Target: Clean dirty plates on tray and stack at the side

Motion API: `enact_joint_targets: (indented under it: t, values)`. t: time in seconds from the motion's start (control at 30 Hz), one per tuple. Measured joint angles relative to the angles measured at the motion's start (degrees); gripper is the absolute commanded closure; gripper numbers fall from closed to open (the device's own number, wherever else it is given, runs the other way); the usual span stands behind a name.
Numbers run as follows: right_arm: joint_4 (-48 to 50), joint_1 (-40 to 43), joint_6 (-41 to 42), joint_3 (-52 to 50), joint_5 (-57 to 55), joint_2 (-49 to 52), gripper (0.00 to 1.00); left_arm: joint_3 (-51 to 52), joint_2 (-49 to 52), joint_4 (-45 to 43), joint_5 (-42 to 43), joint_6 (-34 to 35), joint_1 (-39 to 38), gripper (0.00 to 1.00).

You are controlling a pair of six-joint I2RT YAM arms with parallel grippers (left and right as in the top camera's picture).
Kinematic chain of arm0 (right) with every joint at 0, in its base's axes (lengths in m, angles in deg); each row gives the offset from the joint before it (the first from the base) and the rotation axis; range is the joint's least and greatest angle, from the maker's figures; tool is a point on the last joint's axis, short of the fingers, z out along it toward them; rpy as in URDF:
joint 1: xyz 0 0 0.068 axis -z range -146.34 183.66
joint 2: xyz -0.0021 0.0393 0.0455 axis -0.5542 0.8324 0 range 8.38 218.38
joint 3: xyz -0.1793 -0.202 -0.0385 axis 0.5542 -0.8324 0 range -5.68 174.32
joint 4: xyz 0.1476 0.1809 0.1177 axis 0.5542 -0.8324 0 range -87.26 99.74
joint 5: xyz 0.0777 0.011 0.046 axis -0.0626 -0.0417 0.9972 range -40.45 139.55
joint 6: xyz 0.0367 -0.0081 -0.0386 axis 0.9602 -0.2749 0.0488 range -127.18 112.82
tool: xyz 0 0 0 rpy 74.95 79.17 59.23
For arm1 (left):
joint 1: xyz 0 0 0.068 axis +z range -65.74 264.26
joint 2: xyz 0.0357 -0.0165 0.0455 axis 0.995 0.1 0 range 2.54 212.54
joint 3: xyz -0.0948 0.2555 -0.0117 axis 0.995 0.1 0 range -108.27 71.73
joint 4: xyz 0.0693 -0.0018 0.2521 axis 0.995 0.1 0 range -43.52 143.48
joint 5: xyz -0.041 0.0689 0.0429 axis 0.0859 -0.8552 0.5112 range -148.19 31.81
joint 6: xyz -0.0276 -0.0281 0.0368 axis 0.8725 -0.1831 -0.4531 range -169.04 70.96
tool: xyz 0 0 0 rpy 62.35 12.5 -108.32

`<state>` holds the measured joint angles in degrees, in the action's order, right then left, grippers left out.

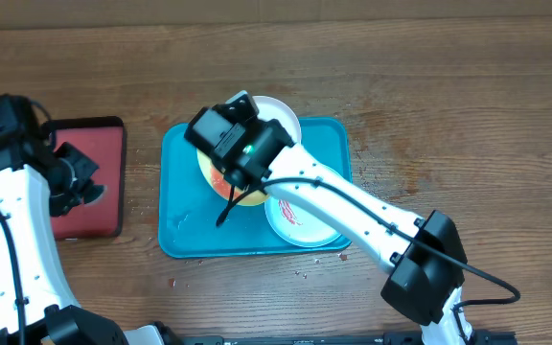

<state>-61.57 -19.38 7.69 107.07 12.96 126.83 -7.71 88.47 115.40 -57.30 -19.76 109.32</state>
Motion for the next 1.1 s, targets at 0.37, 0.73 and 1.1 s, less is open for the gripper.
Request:
enact_joint_targets:
  t: [0.37, 0.73, 1.1]
  values:
    - [0.2, -5.3, -7.4, 0.0, -21.9, 0.0, 0.96, 1.1, 0.0, -0.4, 0.0, 0.5, 1.3, 0.96]
    - [1.6, -8.1, -10.0, 0.0, -36.1, 0.0, 0.96, 1.2, 0.0, -0.8, 0.0, 0.4, 1.3, 0.96]
    - [2.5, -5.2, -10.1, 0.0, -26.0, 0.0, 0.96, 1.2, 0.0, -0.8, -0.3, 0.5, 1.3, 0.96]
